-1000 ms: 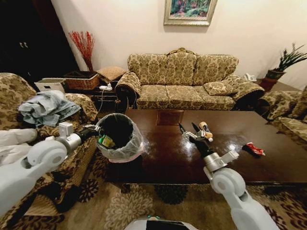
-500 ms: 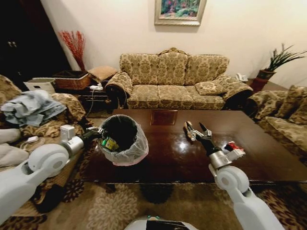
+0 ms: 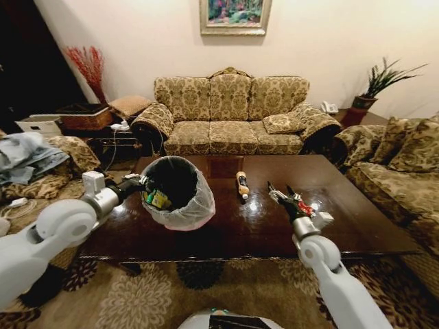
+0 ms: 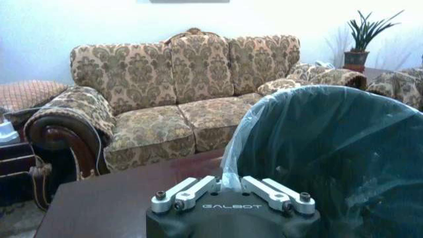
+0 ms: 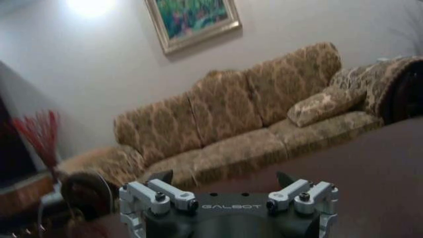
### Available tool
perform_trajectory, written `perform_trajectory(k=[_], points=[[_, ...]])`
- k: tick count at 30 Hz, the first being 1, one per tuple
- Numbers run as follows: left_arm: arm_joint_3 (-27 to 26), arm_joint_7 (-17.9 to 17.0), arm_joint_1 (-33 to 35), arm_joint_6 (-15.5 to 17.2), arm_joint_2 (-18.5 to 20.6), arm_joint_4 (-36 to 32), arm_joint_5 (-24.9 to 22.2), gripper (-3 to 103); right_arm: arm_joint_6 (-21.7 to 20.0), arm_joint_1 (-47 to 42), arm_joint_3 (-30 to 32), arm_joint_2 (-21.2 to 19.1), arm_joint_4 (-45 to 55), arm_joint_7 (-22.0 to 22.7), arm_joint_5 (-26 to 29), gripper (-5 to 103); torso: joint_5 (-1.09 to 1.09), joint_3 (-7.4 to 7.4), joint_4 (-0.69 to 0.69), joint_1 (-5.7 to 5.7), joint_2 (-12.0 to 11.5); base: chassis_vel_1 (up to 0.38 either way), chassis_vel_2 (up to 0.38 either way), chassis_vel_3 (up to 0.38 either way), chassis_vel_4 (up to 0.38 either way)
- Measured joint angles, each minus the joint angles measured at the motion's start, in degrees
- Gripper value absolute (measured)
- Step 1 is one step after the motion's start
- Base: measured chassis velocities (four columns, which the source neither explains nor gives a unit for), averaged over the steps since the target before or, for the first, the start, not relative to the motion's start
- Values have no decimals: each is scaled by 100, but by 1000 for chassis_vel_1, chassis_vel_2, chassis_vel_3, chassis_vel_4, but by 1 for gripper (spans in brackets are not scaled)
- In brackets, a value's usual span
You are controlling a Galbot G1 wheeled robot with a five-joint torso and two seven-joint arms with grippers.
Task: Move to the front of the table and place the trash on the table into the trash bin.
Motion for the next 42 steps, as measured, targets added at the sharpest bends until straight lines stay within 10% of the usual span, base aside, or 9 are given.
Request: perform_trajectory(k=[42], points=[[279,58,-69,-82,194,301,78,2,288,2839,-934,1904,-4914,-66,-1365,96,3,0,1,0,0,8,10,-2,-3]])
